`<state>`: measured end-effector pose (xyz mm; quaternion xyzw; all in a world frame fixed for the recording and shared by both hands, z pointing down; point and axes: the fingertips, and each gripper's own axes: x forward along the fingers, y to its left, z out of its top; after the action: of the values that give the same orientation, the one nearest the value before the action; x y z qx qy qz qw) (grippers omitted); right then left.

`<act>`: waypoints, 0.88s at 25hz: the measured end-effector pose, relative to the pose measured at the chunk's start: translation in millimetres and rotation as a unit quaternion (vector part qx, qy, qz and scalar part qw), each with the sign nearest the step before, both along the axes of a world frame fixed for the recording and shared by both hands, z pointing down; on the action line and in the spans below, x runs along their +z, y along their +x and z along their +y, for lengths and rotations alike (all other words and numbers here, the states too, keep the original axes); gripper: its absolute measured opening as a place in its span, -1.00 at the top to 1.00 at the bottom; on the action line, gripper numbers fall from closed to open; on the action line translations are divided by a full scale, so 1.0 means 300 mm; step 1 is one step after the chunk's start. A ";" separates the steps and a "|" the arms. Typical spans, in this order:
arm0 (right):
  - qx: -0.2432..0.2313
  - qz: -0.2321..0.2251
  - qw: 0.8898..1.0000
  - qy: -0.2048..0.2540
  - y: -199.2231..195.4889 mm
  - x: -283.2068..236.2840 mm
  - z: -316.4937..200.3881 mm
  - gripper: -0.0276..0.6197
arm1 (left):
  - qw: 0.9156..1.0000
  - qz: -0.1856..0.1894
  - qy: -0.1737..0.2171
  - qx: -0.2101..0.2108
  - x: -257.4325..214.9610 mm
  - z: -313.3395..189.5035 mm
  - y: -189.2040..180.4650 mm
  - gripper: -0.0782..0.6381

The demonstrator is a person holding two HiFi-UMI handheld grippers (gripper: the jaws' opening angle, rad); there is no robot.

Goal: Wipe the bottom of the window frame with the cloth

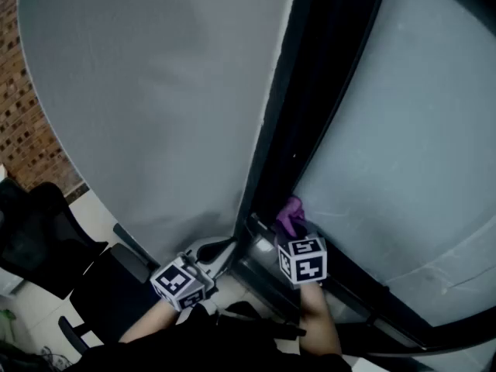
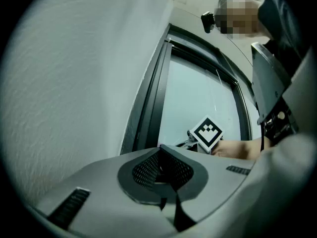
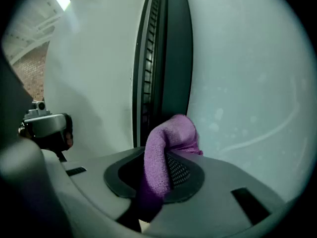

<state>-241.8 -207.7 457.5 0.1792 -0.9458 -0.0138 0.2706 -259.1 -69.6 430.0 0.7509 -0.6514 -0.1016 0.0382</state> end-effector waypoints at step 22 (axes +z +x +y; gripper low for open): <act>0.085 0.072 0.993 0.039 0.176 0.065 -0.089 0.66 | 0.996 -0.009 0.000 0.088 0.009 -0.099 0.073 0.78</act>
<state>-188.9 -234.4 476.9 0.2677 -0.9038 -0.0408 0.3314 -237.3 -99.2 432.8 0.8062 -0.5832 -0.0911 0.0411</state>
